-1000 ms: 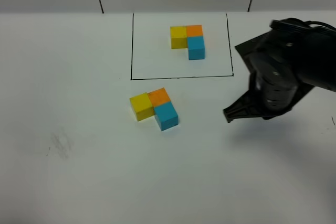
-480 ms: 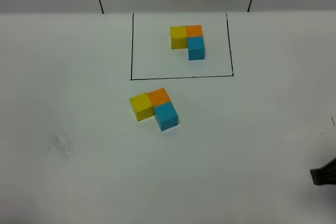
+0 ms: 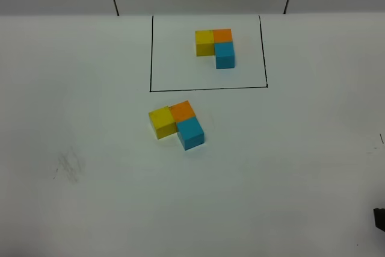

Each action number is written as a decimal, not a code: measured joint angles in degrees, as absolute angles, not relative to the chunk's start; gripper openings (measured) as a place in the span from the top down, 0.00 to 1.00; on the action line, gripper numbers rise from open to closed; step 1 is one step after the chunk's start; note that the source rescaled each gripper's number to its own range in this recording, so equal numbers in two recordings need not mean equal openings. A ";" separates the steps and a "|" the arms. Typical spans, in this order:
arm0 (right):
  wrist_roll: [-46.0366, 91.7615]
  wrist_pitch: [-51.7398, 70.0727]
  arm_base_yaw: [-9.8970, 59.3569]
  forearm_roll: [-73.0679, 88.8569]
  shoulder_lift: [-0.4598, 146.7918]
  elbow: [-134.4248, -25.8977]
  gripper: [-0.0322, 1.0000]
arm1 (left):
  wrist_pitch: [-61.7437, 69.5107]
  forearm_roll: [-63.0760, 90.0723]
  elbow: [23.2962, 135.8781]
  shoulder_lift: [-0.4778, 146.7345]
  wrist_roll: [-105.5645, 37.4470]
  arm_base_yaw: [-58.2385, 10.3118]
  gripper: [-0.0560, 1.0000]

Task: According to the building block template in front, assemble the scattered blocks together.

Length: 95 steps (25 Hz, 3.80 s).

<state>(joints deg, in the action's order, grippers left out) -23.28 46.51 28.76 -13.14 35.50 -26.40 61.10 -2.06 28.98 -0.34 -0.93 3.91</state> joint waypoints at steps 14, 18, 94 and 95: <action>-6.78 57.17 28.76 -5.32 35.03 -29.93 0.97 | 61.10 -2.06 28.98 -0.34 -0.93 3.91 0.95; -6.16 62.22 28.76 -5.95 34.85 -29.74 0.97 | 61.10 -2.06 28.98 -0.34 -0.93 3.91 0.95; 5.93 61.50 5.95 0.00 -0.42 -28.84 0.97 | 61.10 -2.06 28.98 -0.34 -0.93 3.91 0.95; 5.93 61.50 6.46 0.00 -0.42 -28.84 0.97 | 61.10 -2.06 28.98 -0.34 -0.93 3.91 0.95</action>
